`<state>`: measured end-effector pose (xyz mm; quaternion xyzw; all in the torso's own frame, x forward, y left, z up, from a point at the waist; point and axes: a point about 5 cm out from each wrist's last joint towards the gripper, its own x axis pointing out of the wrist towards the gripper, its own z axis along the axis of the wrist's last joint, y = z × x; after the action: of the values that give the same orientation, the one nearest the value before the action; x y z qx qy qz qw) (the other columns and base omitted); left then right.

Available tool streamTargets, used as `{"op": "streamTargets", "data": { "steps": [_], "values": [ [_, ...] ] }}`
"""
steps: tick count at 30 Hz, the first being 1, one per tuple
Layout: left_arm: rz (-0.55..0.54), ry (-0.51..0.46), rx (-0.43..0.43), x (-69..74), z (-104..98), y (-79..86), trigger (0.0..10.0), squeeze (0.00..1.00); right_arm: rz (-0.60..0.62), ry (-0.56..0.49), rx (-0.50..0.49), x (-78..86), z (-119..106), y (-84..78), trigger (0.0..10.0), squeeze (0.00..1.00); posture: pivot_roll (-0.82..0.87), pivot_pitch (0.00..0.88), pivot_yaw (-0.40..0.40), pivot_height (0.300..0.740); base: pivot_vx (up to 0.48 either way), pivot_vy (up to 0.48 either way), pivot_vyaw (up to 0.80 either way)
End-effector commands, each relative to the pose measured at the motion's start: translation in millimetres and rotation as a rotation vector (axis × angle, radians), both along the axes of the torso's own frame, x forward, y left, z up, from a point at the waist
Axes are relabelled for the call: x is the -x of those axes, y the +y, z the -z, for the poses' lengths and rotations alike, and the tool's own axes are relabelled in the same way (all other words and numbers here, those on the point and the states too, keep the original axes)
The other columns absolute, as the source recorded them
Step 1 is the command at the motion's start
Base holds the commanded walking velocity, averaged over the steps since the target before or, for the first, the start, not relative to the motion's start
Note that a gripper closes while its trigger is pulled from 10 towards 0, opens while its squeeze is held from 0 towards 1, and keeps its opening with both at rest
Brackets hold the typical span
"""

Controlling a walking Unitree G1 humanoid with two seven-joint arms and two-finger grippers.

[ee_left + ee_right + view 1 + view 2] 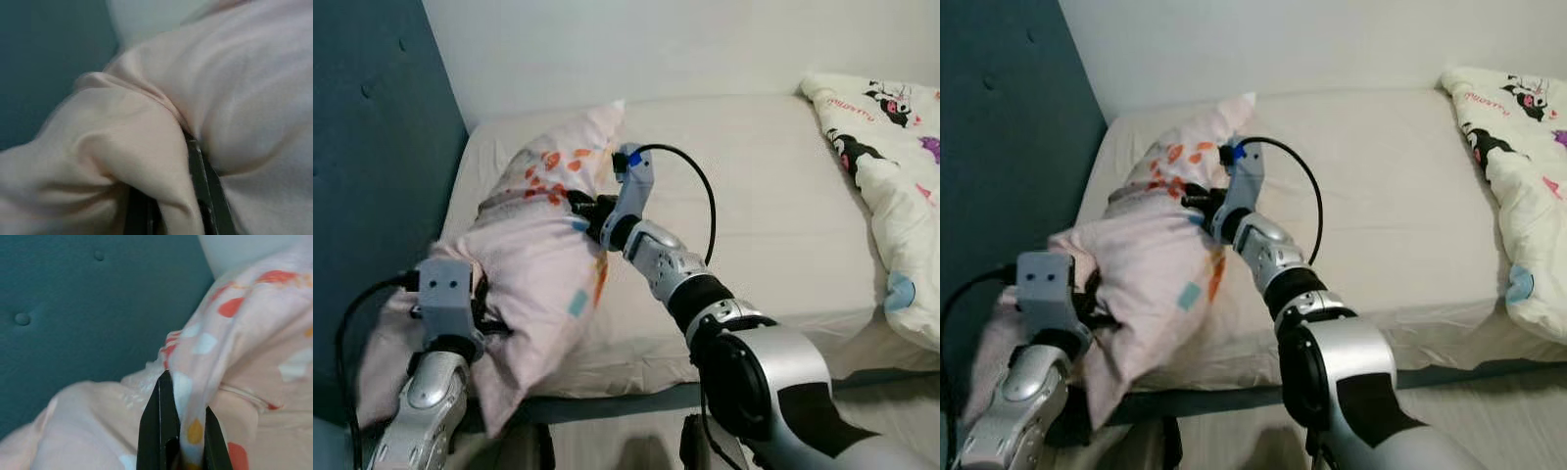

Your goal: Clean up the room

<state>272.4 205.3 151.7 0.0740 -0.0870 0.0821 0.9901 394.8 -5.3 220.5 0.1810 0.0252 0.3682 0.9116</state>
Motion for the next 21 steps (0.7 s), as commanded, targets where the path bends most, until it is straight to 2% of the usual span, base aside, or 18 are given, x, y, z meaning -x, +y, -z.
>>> {"op": "streamTargets", "data": {
  "steps": [1,2,3,4,7,9,10,11,12,13,14,15,17,18,20,21],
  "values": [
    [-0.064,-0.046,-0.05,2.9,-2.7,3.0,0.0,0.0,-0.062,-0.079,0.004,3.6,-12.1,11.3,0.0,0.0,0.11,0.203,-0.051,0.582,0.0,0.0,0.0],
    [-0.144,-0.088,-0.114,6.9,-7.0,4.5,0.0,0.0,-0.089,-0.094,-0.001,5.1,-13.4,13.6,0.0,0.0,0.12,0.202,-0.051,0.582,0.0,0.0,0.0],
    [-0.144,-0.088,-0.114,6.9,-7.0,4.5,0.0,0.0,-0.089,-0.094,-0.001,5.1,-13.4,13.6,0.0,0.0,0.12,0.202,-0.051,0.582,0.0,0.0,0.0],
    [-0.199,-0.122,-0.162,10.5,-9.3,5.3,0.0,0.0,-0.108,-0.107,-0.003,5.6,-15.6,14.5,0.0,0.0,0.12,0.201,-0.052,0.582,0.0,0.0,0.0],
    [-0.215,-0.139,-0.191,14.0,-9.1,5.8,0.0,0.0,-0.13,-0.117,0.0,6.2,-17.2,15.4,0.0,0.0,0.13,0.201,-0.057,0.582,0.0,0.0,0.0],
    [-0.179,-0.126,-0.181,15.8,-3.4,5.2,0.0,0.0,-0.159,-0.124,0.024,7.6,-15.3,16.7,0.0,0.0,0.13,0.201,-0.06,0.582,0.0,0.0,0.0],
    [-0.113,-0.096,-0.17,17.5,4.3,4.6,0.0,0.0,-0.187,-0.124,0.062,9.8,-9.0,18.1,0.0,0.0,0.13,0.202,-0.063,0.582,0.0,0.0,0.0],
    [-0.113,-0.096,-0.17,17.5,4.3,4.6,0.0,0.0,-0.187,-0.124,0.062,9.8,-9.0,18.1,0.0,0.0,0.13,0.202,-0.063,0.582,0.0,0.0,0.0],
    [-0.055,-0.063,-0.161,21.1,13.8,5.3,0.0,0.0,-0.199,-0.118,0.134,12.3,4.2,17.7,0.0,0.0,0.14,0.203,-0.062,0.582,0.0,0.0,0.0],
    [-0.055,-0.063,-0.161,21.1,13.8,5.3,0.0,0.0,-0.199,-0.118,0.134,12.3,4.2,17.7,0.0,0.0,0.14,0.203,-0.062,0.582,0.0,0.0,0.0],
    [0.009,-0.013,-0.146,25.5,25.1,5.6,0.0,0.0,-0.2,-0.103,0.208,15.1,20.8,15.3,0.0,0.0,0.14,0.202,-0.061,0.582,0.0,0.0,0.0],
    [0.009,-0.013,-0.146,25.5,25.1,5.6,0.0,0.0,-0.2,-0.103,0.208,15.1,20.8,15.3,0.0,0.0,0.14,0.202,-0.061,0.582,0.0,0.0,0.0],
    [0.094,0.068,-0.157,35.3,42.7,5.5,0.0,0.0,-0.192,-0.063,0.301,21.2,52.1,6.4,0.0,0.0,0.14,0.204,-0.059,0.582,0.0,0.0,0.0],
    [0.094,0.068,-0.157,35.3,42.7,5.5,0.0,0.0,-0.192,-0.063,0.301,21.2,52.1,6.4,0.0,0.0,0.14,0.204,-0.059,0.582,0.0,0.0,0.0],
    [0.135,0.113,-0.159,41.7,52.4,2.0,0.0,0.0,-0.17,-0.019,0.33,24.8,71.9,-3.9,0.0,0.0,0.14,0.206,-0.053,0.582,0.0,0.0,0.0],
    [0.135,0.113,-0.159,41.7,52.4,2.0,0.0,0.0,-0.17,-0.019,0.33,24.8,71.9,-3.9,0.0,0.0,0.14,0.206,-0.053,0.582,0.0,0.0,0.0]
  ]
}}
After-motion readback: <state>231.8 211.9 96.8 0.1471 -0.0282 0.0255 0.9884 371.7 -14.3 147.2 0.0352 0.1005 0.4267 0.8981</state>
